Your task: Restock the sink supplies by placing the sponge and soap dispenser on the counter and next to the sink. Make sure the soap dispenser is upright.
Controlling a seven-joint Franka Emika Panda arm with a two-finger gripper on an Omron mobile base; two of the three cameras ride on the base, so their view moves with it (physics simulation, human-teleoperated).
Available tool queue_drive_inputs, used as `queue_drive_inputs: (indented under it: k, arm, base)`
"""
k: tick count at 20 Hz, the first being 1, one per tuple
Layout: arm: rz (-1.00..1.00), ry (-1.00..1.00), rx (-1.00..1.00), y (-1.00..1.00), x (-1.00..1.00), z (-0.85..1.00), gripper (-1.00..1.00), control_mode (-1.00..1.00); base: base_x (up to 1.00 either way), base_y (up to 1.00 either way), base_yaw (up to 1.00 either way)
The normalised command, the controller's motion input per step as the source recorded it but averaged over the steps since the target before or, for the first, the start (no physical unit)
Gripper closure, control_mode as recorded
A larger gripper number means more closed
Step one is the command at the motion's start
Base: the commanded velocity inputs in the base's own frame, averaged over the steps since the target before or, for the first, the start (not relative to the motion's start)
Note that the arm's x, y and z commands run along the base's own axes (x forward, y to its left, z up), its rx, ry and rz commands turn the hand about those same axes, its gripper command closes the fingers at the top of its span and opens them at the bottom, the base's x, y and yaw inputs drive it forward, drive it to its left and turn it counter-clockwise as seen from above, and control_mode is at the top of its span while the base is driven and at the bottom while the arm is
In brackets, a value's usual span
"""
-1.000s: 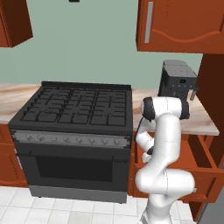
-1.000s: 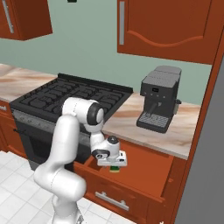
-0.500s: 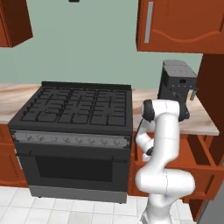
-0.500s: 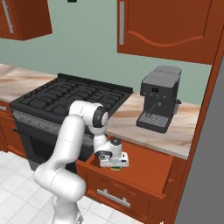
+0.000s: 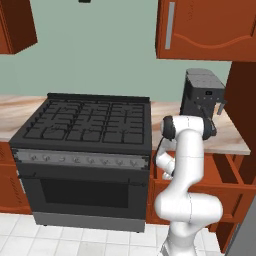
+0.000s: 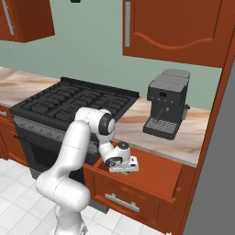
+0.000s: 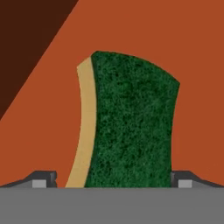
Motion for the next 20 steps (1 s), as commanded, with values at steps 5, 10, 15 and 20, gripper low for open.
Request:
queue_drive_inputs:
  k: [5, 10, 15, 20]
  arm:
    - [0.0, 0.0, 0.0, 0.0, 0.06, 0.0, -1.0, -1.0]
    - [0.0, 0.01, 0.0, 0.0, 0.03, 0.0, 1.0, -1.0]
    - [0.0, 0.0, 0.01, 0.0, 0.04, 0.0, 1.0, -1.0]
    - [0.0, 0.0, 0.02, 0.0, 0.0, -0.01, 1.0, -1.0]
  base:
    - [0.0, 0.0, 0.0]
    - [0.0, 0.0, 0.0]
    - [0.0, 0.0, 0.0]
    - [0.0, 0.0, 0.0]
